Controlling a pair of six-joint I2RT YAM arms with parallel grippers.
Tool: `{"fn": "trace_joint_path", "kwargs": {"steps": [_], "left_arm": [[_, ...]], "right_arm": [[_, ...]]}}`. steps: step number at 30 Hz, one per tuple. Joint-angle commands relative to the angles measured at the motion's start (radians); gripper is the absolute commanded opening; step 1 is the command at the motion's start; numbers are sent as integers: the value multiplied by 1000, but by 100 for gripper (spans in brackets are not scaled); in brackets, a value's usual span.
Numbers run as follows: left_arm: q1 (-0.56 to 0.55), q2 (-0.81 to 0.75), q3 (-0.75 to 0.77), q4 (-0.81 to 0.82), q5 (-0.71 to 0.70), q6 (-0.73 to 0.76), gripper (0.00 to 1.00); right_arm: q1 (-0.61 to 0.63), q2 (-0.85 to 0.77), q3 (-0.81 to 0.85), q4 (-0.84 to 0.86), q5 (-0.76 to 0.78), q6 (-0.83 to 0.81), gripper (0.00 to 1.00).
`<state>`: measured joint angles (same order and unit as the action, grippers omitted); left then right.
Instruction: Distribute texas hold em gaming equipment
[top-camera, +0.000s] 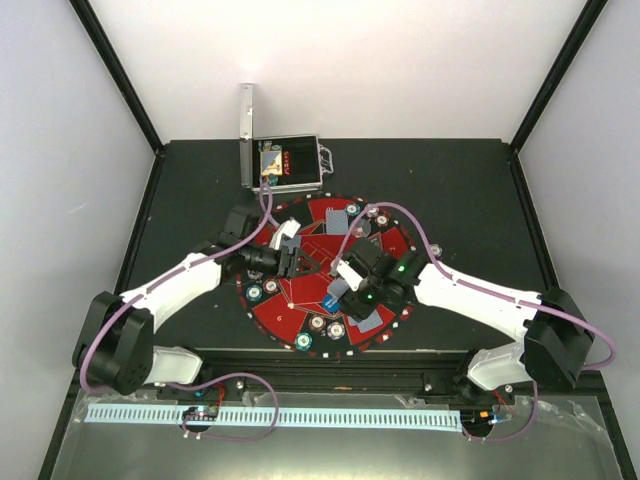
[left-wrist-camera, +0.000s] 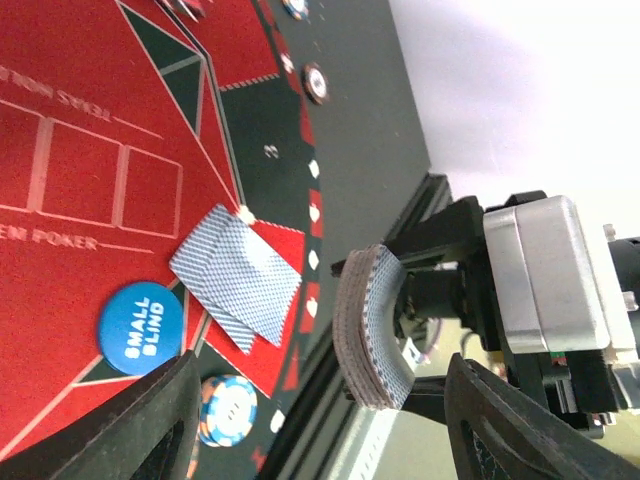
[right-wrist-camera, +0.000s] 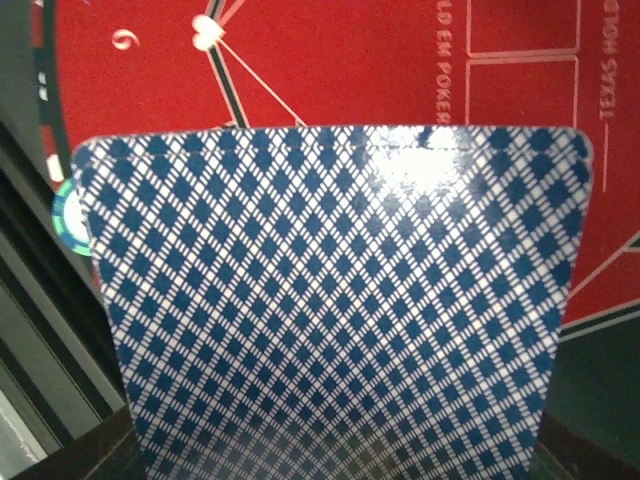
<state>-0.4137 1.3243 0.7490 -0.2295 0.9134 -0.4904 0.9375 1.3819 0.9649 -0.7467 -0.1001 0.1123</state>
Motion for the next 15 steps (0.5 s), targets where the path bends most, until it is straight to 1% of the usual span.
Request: {"fn": "trace_joint_path", "kwargs": {"steps": [1,7,15], "left_arm": [[-5,36,3,-18,139,28,69],[-49,110,25,6,166,43,71],[-111,213,88,-42,160,91,71]], "right_arm": [[23,7,45,31,-49,-44,62],[44,20,58,23,-70,-62,62],[63,37,72,15,-64,-66,62]]}}
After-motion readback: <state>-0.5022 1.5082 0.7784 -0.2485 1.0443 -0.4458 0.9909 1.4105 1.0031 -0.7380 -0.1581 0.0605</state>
